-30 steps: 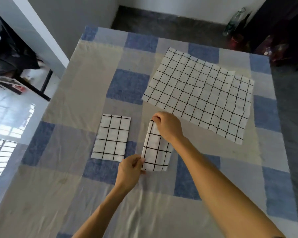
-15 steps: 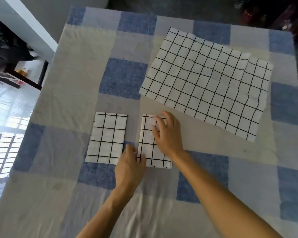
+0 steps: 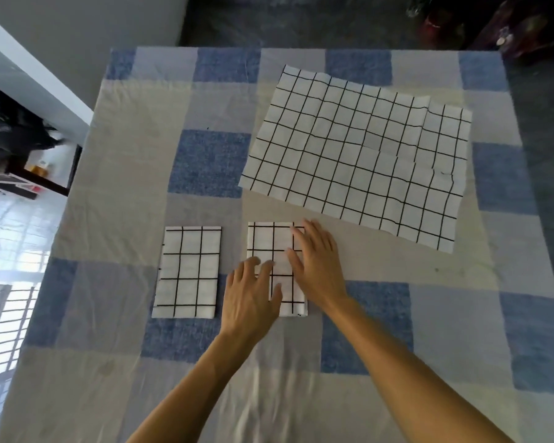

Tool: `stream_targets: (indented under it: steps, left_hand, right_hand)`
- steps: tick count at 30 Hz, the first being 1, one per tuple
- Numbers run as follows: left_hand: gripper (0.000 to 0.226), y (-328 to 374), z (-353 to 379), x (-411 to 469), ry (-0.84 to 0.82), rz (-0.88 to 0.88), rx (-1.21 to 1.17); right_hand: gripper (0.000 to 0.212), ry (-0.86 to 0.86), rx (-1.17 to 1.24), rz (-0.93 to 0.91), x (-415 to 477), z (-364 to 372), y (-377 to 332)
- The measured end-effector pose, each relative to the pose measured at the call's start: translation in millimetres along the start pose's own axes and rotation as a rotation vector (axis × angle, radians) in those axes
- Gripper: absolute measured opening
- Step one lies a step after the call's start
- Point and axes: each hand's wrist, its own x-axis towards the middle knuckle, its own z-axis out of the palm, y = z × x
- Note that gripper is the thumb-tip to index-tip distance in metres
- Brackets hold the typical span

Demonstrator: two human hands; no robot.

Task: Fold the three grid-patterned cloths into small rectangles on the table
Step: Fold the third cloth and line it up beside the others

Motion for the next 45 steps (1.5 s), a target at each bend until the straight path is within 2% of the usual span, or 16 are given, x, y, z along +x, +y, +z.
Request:
stream_targets:
  steps: [3, 7, 15, 17, 20, 23, 31, 35, 38, 42, 45]
  left_hand:
    - [0.039, 19.9, -9.6, 35.5, 0.054, 0.093, 0.013]
    - [0.043, 56.0, -16.8, 86.7, 0.047, 0.190, 0.006]
    - [0.051, 99.9, 8.1, 155.9, -0.006, 0.339, 0.086]
    - [0.046, 104.4, 19.2, 155.6, -0.005, 0.345, 0.061]
    - [0.034, 104.2, 34.0, 153.8, 0.075, 0.382, 0.066]
    - [0.033, 101.5, 41.1, 154.4, 0.124, 0.396, 0.075]
    - [0.013, 115.3, 28.9, 159.0, 0.324, 0.517, -0.016]
    - [0.014, 124.2, 3.7, 153.2, 0.382, 0.431, -0.081]
    - [0.016, 126.8, -19.5, 143.2, 0.418, 0.429, -0.088]
    - [0.013, 115.8, -47.3, 131.7, 0.450, 0.398, -0.049]
    - [0.019, 110.3, -64.5, 116.5, 0.403, 0.308, 0.022]
  right_hand:
    - [0.044, 0.073, -0.008, 0.055, 7.0, -21.8, 21.8]
    - [0.045, 0.141, -0.101, 0.172, 19.4, -50.3, 53.3]
    - [0.069, 0.089, -0.187, 0.245, 28.6, -63.0, 111.2]
    - [0.064, 0.144, -0.177, 0.214, 26.7, -59.2, 117.8]
    - [0.045, 0.277, -0.130, 0.201, 29.3, -52.9, 123.4]
    - [0.031, 0.408, -0.108, 0.168, 35.1, -47.8, 128.4]
    - [0.030, 0.483, -0.035, 0.063, 37.2, -69.4, 108.4]
    - [0.031, 0.361, -0.123, 0.165, 21.8, -85.8, 106.3]
    - [0.050, 0.305, -0.187, 0.288, 5.3, -97.9, 108.6]
    - [0.050, 0.424, -0.152, 0.326, -7.8, -120.5, 102.1]
    - [0.046, 0.529, -0.139, 0.291, -15.4, -137.8, 88.1]
